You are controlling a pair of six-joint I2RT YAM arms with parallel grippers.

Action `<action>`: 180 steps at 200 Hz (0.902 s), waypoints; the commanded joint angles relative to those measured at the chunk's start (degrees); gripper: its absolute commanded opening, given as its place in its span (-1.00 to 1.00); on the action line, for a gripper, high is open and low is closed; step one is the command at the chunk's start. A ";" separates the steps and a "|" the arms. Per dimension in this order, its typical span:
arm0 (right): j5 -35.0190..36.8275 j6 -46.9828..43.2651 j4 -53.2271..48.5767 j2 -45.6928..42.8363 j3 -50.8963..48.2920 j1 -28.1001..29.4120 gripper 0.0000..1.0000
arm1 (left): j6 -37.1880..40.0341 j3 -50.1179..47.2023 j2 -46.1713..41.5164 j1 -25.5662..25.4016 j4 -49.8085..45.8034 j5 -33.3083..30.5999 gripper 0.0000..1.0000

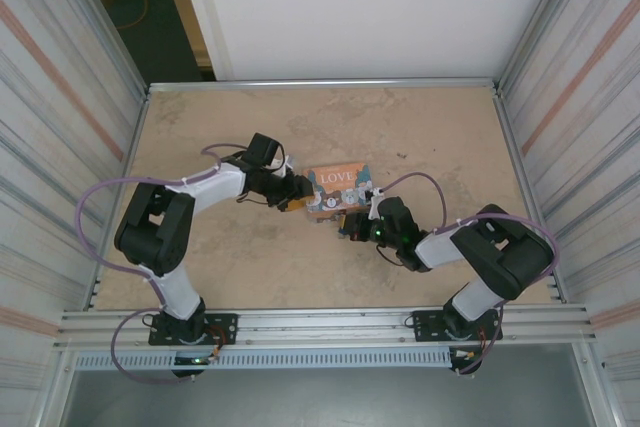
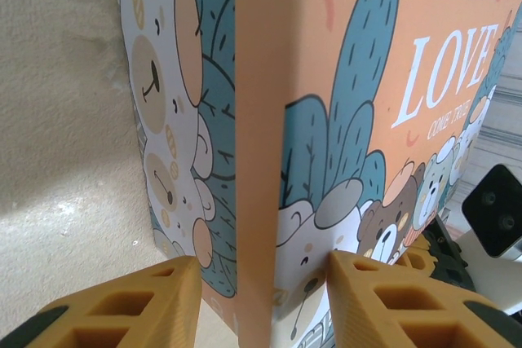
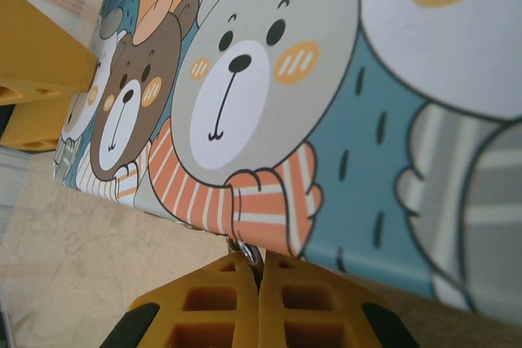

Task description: Unlock the padlock with the key

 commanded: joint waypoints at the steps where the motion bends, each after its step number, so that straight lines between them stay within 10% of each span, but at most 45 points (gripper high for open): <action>1: 1.44 0.99 2.58 -2.53 -0.66 0.36 -1.00 | 1.13 -2.47 -0.66 0.18 -3.08 -1.61 -0.12; 180: 10.95 15.24 6.90 -4.75 -0.32 2.42 -1.00 | -0.46 -8.07 -5.13 -0.61 -2.39 -2.01 -0.12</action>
